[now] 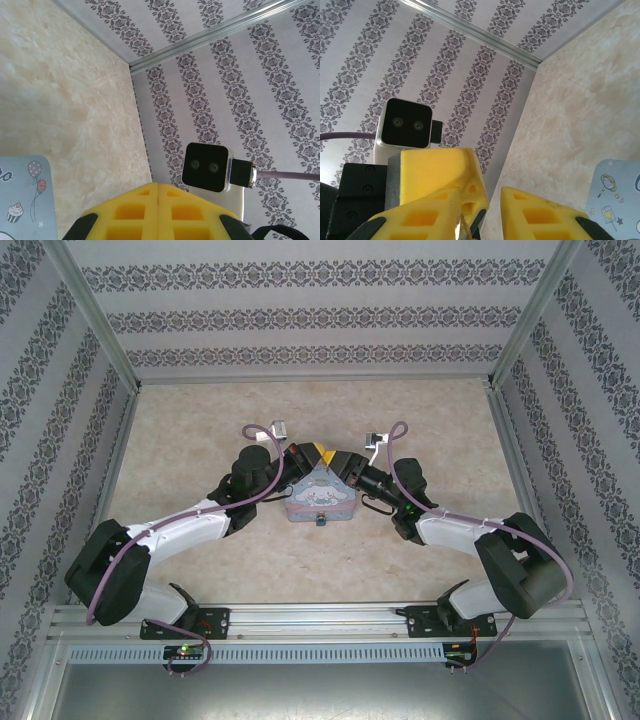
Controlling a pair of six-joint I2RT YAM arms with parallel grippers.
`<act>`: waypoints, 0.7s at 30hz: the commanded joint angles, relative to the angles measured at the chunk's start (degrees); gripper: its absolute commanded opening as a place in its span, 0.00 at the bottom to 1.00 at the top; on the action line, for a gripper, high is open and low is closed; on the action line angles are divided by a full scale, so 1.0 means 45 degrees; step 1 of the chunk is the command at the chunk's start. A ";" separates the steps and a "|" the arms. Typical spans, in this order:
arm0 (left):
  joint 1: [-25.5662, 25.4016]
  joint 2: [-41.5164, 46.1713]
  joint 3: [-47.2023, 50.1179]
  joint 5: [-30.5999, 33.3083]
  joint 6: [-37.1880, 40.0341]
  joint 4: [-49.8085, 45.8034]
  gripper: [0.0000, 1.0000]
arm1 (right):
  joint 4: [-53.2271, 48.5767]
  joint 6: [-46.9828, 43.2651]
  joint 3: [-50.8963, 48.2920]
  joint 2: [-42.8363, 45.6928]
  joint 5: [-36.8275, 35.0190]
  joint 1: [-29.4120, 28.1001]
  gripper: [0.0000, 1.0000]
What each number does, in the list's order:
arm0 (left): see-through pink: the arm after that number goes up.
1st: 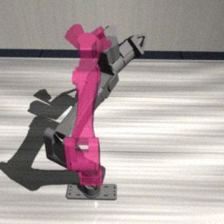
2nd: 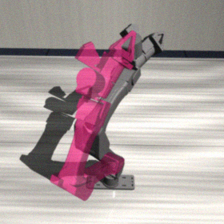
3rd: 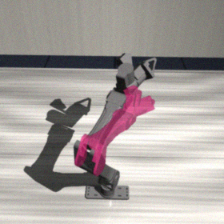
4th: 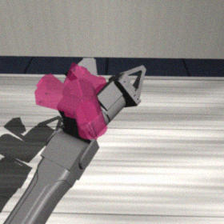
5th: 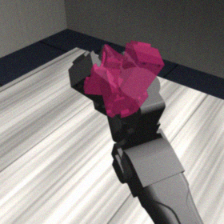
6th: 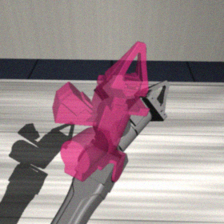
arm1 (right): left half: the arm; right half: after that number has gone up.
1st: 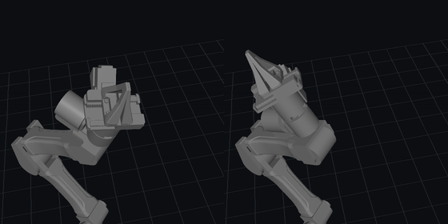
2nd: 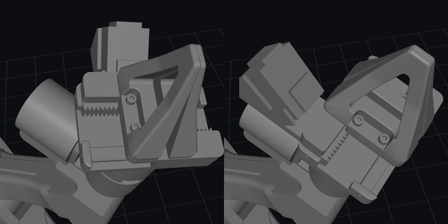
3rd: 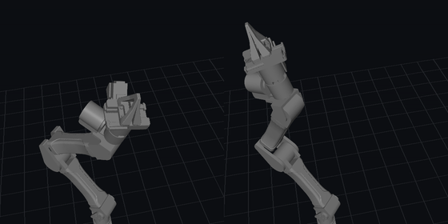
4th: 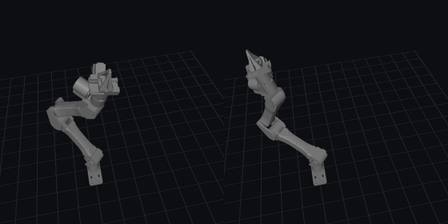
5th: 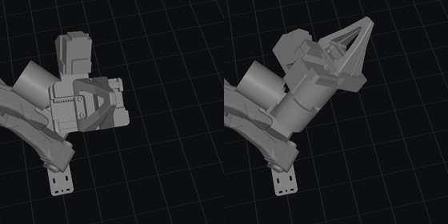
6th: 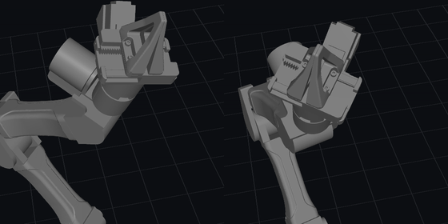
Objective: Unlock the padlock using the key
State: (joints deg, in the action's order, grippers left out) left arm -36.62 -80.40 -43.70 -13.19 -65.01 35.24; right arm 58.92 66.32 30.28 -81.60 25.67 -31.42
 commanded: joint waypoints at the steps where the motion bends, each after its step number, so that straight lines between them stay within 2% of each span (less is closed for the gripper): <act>1: 0.0130 -0.0081 0.0065 0.0074 -0.0005 0.0699 0.00 | 0.0658 0.0028 -0.0128 -0.0092 0.0447 -0.0225 0.33; 15: 0.0130 -0.0043 0.0123 0.0171 -0.0006 0.0684 0.00 | 0.0809 0.0066 -0.0411 -0.0095 0.0374 -0.0235 0.27; 19: 0.0125 -0.0037 0.0130 0.0193 -0.0004 0.0719 0.00 | 0.0851 0.0076 -0.0460 -0.0106 0.0370 -0.0242 0.18; 21: 0.0130 -0.0034 0.0150 0.0214 -0.0001 0.0703 0.00 | 0.0872 0.0066 -0.0494 -0.0093 0.0369 -0.0235 0.10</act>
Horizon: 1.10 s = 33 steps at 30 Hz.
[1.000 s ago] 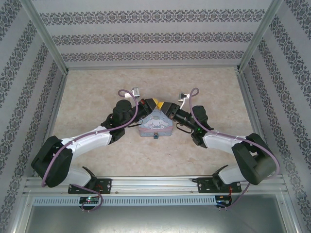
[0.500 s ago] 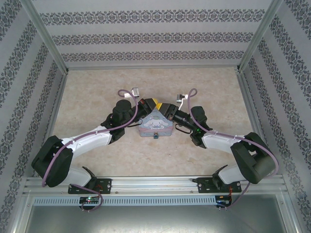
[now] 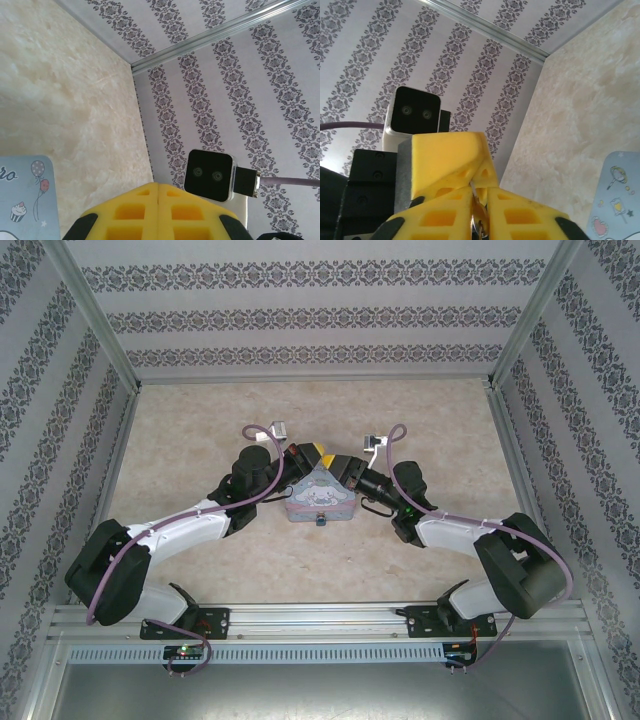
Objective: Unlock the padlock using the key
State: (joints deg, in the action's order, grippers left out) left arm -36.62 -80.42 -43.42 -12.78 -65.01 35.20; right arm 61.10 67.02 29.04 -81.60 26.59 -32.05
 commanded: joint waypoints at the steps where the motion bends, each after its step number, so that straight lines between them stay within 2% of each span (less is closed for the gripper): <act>1: 0.0125 -0.0038 0.0078 0.0123 0.0000 0.0727 0.00 | 0.0397 -0.0090 -0.0222 -0.0098 0.0131 -0.0103 0.07; 4: 0.0130 0.0009 0.0103 0.0144 0.0009 0.0714 0.00 | 0.0443 -0.0055 -0.0279 -0.0125 0.0139 -0.0097 0.00; 22: 0.0150 0.0509 0.0630 0.0443 -0.0035 0.0593 0.00 | 0.0447 0.0302 -0.0479 -0.0179 -0.0276 0.0189 0.00; 23: 0.0148 0.0494 0.0583 0.0425 -0.0016 0.0531 0.02 | 0.0445 0.0318 -0.0458 -0.0214 -0.0232 0.0170 0.00; 29: 0.0168 0.0568 0.0450 0.0493 0.0063 0.0088 0.50 | 0.0465 0.0360 -0.0427 -0.0317 -0.0098 0.0170 0.00; 33: 0.0256 0.0719 0.0468 0.0514 0.0072 -0.0159 0.64 | 0.0465 0.0360 -0.0505 -0.0303 -0.0049 0.0189 0.00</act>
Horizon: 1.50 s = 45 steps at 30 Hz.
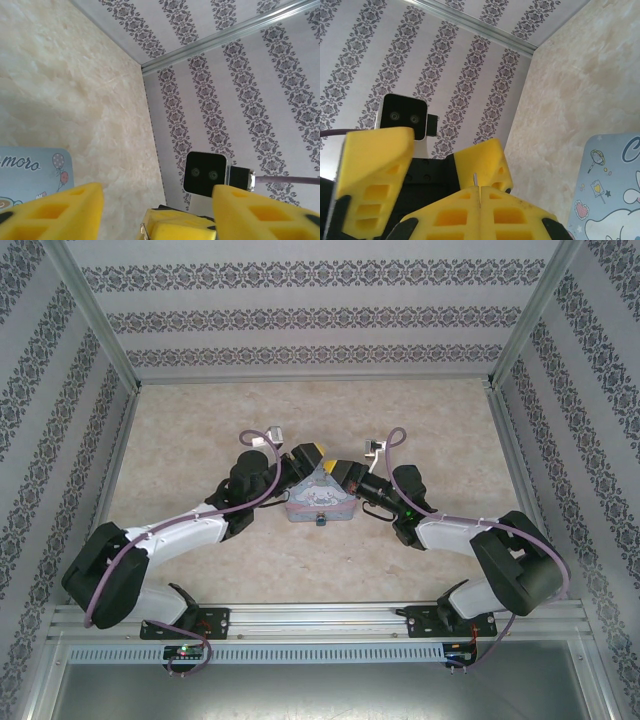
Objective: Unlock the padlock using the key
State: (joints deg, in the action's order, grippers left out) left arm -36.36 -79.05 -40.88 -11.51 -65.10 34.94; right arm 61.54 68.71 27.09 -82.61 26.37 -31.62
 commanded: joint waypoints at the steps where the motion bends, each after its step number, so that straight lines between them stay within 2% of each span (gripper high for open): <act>1: 0.0216 0.0417 -0.0099 0.0214 0.0102 -0.0151 0.67 | 0.0339 -0.0002 -0.0097 -0.0080 -0.0001 0.0098 0.00; 6: 0.0266 0.0515 -0.0059 0.0164 0.0159 -0.0458 0.82 | 0.0348 -0.0014 -0.0141 -0.0078 0.0019 0.0124 0.00; 10: 0.0262 0.0847 -0.0107 -0.0028 0.0634 -0.1630 0.91 | 0.0045 0.0105 -0.0163 -0.0009 0.0006 0.0290 0.00; 17: 0.0221 0.2237 0.0722 -0.0833 0.2378 -0.4345 0.97 | -0.1026 0.0248 -0.0181 0.0063 0.0156 0.1127 0.00; 22: -0.0506 0.2892 0.1800 -0.0997 0.3757 -0.5719 0.99 | -0.1797 0.0148 0.0009 -0.0311 0.0410 0.1788 0.00; 26: -0.1388 0.2604 0.2518 -0.0414 0.4481 -0.5815 0.95 | -0.1814 0.0126 0.0311 -0.0768 0.0726 0.1908 0.00; 33: -0.2343 0.0313 0.2684 -0.0100 0.4731 -0.3898 0.74 | -0.1450 0.0357 0.0571 -0.1457 0.0950 0.1801 0.00; 36: -0.2485 -0.0633 0.2392 -0.0010 0.4880 -0.3392 0.69 | -0.1449 0.0376 0.0654 -0.1556 0.0958 0.1752 0.00; 45: -0.2521 -0.2058 0.1939 0.0790 0.5649 -0.2491 0.65 | -0.1353 0.0395 0.0952 -0.1910 0.0992 0.1557 0.00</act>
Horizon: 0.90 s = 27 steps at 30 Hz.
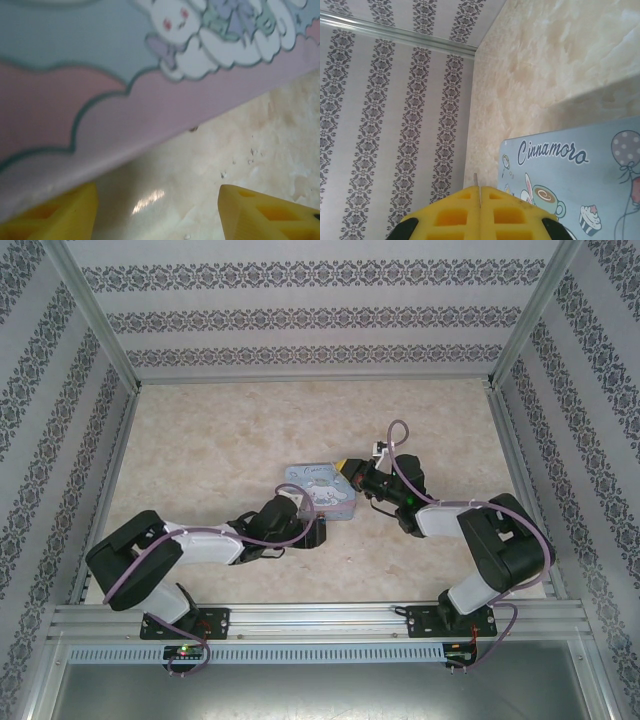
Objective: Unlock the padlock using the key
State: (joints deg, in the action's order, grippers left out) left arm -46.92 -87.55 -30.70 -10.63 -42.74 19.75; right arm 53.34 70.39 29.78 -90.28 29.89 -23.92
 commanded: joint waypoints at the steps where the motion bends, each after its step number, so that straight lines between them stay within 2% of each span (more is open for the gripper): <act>1: -0.0178 -0.0282 -0.0329 0.0723 0.0814 0.0987 0.65 | 0.0489 0.0021 0.0374 -0.0292 0.0213 -0.0172 0.00; 16: -0.0413 -0.1864 -0.0112 0.1950 0.2332 0.3421 0.63 | 0.0978 0.0139 0.0453 -0.0972 0.0212 -0.0211 0.00; 27: -0.0658 -0.3464 -0.0377 0.1947 0.2411 0.5250 0.59 | 0.1008 0.0158 0.0492 -0.1207 0.0125 -0.0249 0.00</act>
State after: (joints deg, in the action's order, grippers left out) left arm -48.82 -100.09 -31.38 -0.75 -32.67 40.80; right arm 55.72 70.78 30.39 -94.96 30.06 -24.27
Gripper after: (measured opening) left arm 0.593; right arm 0.065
